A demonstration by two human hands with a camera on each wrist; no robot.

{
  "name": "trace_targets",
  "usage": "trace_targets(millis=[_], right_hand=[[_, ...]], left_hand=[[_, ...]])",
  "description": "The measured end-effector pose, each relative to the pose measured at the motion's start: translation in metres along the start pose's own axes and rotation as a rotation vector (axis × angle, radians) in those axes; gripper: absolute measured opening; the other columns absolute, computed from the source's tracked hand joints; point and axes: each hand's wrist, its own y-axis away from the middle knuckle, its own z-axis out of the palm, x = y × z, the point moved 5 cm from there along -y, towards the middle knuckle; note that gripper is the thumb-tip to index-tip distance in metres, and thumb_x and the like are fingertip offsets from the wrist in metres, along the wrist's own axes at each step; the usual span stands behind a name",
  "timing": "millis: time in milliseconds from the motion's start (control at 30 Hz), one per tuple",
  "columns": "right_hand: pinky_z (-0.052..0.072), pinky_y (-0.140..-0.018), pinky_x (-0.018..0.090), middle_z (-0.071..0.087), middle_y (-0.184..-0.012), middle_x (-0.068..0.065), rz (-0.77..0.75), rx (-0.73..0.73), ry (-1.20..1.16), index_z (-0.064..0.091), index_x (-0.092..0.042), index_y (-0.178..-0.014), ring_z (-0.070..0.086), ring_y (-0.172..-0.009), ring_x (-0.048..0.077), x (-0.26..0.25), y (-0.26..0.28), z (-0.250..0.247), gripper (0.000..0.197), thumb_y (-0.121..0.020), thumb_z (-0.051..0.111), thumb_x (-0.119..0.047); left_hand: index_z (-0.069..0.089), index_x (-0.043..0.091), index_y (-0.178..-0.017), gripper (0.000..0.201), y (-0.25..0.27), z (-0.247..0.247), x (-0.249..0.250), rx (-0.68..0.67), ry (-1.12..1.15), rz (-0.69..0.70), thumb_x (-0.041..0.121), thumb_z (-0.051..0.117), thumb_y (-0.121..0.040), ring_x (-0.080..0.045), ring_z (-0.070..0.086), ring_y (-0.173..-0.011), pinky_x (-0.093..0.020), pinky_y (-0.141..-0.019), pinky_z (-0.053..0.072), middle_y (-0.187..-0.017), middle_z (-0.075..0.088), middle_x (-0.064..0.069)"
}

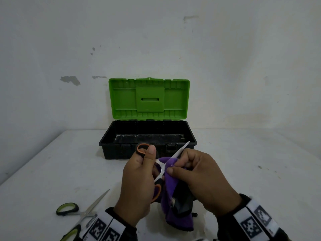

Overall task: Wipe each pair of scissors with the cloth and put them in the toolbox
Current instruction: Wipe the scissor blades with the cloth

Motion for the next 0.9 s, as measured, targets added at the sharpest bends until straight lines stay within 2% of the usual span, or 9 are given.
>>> trace_targets(millis=[67, 133, 267, 333, 467, 567, 667, 767, 900], right_hand=[[0.06, -0.068, 0.031, 0.072, -0.07, 0.008, 0.008, 0.019, 0.024, 0.065, -0.014, -0.067, 0.072, -0.072, 0.024, -0.002, 0.002, -0.003, 0.02, -0.079, 0.08, -0.007], [0.057, -0.064, 0.024, 0.072, -0.07, 0.008, 0.012, 0.033, 0.041, 0.065, -0.014, -0.066, 0.071, -0.069, 0.023, -0.001, 0.003, -0.006, 0.02, -0.079, 0.079, -0.006], [0.057, -0.063, 0.028, 0.071, -0.068, 0.015, 0.028, 0.047, 0.005, 0.064, -0.015, -0.063, 0.07, -0.067, 0.03, 0.002, 0.004, -0.011, 0.025, -0.078, 0.08, -0.003], [0.056, -0.061, 0.028, 0.069, -0.067, 0.018, 0.051, 0.047, -0.016, 0.063, -0.012, -0.064, 0.069, -0.063, 0.027, 0.004, 0.005, -0.014, 0.024, -0.078, 0.08, -0.002], [0.051, -0.056, 0.023, 0.069, -0.064, 0.016, 0.067, 0.038, -0.016, 0.063, -0.011, -0.064, 0.065, -0.057, 0.018, 0.007, 0.008, -0.021, 0.023, -0.078, 0.08, -0.001], [0.051, -0.056, 0.02, 0.068, -0.061, 0.009, 0.07, 0.031, 0.032, 0.063, -0.013, -0.063, 0.064, -0.056, 0.015, 0.009, 0.008, -0.028, 0.024, -0.078, 0.08, -0.004], [0.05, -0.054, 0.019, 0.068, -0.062, 0.011, 0.066, 0.034, 0.071, 0.063, -0.011, -0.063, 0.063, -0.055, 0.014, 0.01, 0.007, -0.035, 0.023, -0.077, 0.081, -0.004], [0.047, -0.053, 0.021, 0.066, -0.057, 0.01, 0.076, 0.045, 0.101, 0.062, -0.013, -0.061, 0.06, -0.053, 0.013, 0.017, 0.003, -0.048, 0.026, -0.076, 0.081, -0.002], [0.046, -0.055, 0.025, 0.068, -0.057, 0.008, 0.103, 0.074, 0.143, 0.061, -0.015, -0.059, 0.06, -0.054, 0.014, 0.034, -0.014, -0.073, 0.03, -0.076, 0.081, -0.002]], left_hand=[[0.052, 0.025, -0.058, 0.037, 0.0, -0.001, -0.002, 0.014, -0.004, -0.01, 0.051, 0.052, -0.084, -0.02, 0.035, -0.053, -0.034, -0.05, 0.031, -0.053, 0.04, -0.001], [0.052, 0.023, -0.058, 0.038, -0.001, -0.002, -0.004, 0.031, 0.005, -0.027, 0.052, 0.053, -0.083, -0.022, 0.036, -0.055, -0.034, -0.05, 0.033, -0.054, 0.041, -0.002], [0.055, 0.013, -0.068, 0.041, 0.0, -0.002, -0.004, 0.045, 0.021, -0.062, 0.051, 0.054, -0.085, -0.026, 0.042, -0.056, -0.039, -0.053, 0.043, -0.057, 0.044, -0.006], [0.057, 0.017, -0.067, 0.037, 0.0, -0.002, -0.005, 0.043, 0.046, -0.086, 0.047, 0.054, -0.089, -0.029, 0.045, -0.056, -0.043, -0.054, 0.046, -0.058, 0.044, -0.007], [0.059, 0.019, -0.066, 0.037, -0.001, -0.003, -0.007, 0.049, 0.037, -0.096, 0.046, 0.052, -0.091, -0.034, 0.047, -0.058, -0.053, -0.059, 0.05, -0.061, 0.045, -0.013], [0.058, 0.011, -0.076, 0.038, -0.001, -0.005, -0.009, 0.07, 0.061, -0.101, 0.047, 0.051, -0.088, -0.033, 0.047, -0.056, -0.043, -0.052, 0.052, -0.064, 0.046, -0.015], [0.054, 0.003, -0.083, 0.044, -0.003, -0.007, -0.008, 0.109, 0.047, -0.081, 0.045, 0.049, -0.09, -0.028, 0.053, -0.047, -0.038, -0.048, 0.055, -0.054, 0.049, -0.009], [0.055, 0.006, -0.083, 0.04, -0.009, -0.015, -0.006, 0.17, 0.05, -0.082, 0.043, 0.046, -0.096, -0.019, 0.055, -0.045, -0.037, -0.05, 0.053, -0.047, 0.048, 0.001], [0.051, 0.011, -0.079, 0.037, -0.019, -0.028, -0.001, 0.244, 0.104, -0.066, 0.043, 0.047, -0.098, -0.018, 0.054, -0.046, -0.036, -0.05, 0.053, -0.046, 0.044, 0.003]])
